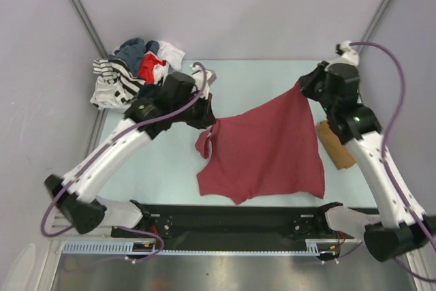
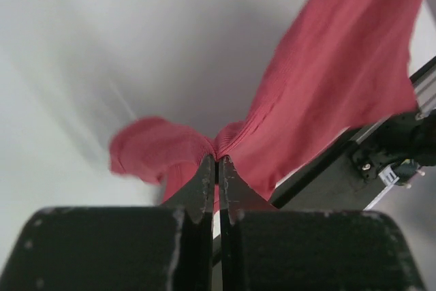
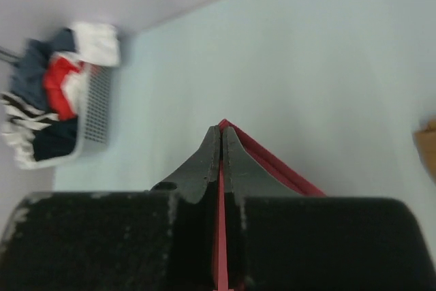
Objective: Fold and stack the tank tops
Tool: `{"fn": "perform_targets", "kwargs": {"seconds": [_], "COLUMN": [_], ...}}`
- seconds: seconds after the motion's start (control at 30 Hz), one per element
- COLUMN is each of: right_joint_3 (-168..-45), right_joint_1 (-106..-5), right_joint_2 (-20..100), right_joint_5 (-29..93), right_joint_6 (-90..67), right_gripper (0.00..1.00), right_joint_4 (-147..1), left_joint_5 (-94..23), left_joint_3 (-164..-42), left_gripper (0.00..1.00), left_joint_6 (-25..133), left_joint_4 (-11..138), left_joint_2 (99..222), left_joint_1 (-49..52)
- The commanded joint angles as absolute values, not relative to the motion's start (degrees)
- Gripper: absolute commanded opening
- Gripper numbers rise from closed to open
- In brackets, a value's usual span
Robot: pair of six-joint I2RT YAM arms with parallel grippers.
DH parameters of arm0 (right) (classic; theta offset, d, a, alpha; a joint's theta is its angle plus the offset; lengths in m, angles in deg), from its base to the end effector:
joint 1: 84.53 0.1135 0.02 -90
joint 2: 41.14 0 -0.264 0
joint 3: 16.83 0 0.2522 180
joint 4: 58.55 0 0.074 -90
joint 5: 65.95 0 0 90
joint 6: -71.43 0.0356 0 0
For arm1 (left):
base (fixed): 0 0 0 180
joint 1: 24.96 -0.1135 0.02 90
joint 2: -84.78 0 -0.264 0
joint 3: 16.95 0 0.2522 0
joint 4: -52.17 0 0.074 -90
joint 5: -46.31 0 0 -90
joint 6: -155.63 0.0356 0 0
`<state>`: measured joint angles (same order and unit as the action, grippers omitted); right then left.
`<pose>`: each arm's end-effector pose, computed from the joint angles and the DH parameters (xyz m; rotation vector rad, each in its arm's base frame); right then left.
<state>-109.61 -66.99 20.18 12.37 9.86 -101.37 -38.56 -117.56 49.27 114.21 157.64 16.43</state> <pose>0.2073 0.0580 0.4553 0.3167 1.7539 0.4008 0.1898 -0.1715 0.4215 0.5384 2.1804 -0.6611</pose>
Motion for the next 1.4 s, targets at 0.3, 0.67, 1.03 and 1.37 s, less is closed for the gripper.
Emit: {"fn": "perform_targets", "kwargs": {"seconds": [0.3,0.67,1.03,1.37], "right_joint_3": [-104.8,-123.8,-140.3,-125.3], "right_joint_1": [-75.0,-79.0,-79.6,-81.0], "right_joint_2": [49.0,74.4,94.4,77.6], "right_joint_5": [16.5,25.2,28.8,26.8], "right_joint_6": [15.4,17.3,23.3,21.8], "right_gripper": [0.0,0.0,0.73,0.55], "right_joint_4": [-74.3,-66.2,-54.0,-66.6], "left_joint_5": [-37.4,-40.3,-40.8,-54.0], "left_joint_3": [-129.1,-151.4,-168.3,-143.7], "left_gripper": [0.0,0.0,0.77,0.99], "left_joint_6": [46.7,46.3,49.1,50.3], "left_joint_4": [103.4,109.6,109.8,103.3], "left_joint_2": [194.1,212.3,225.1,204.3], "left_joint_1": [6.7,-1.3,-5.2,-3.5]}}
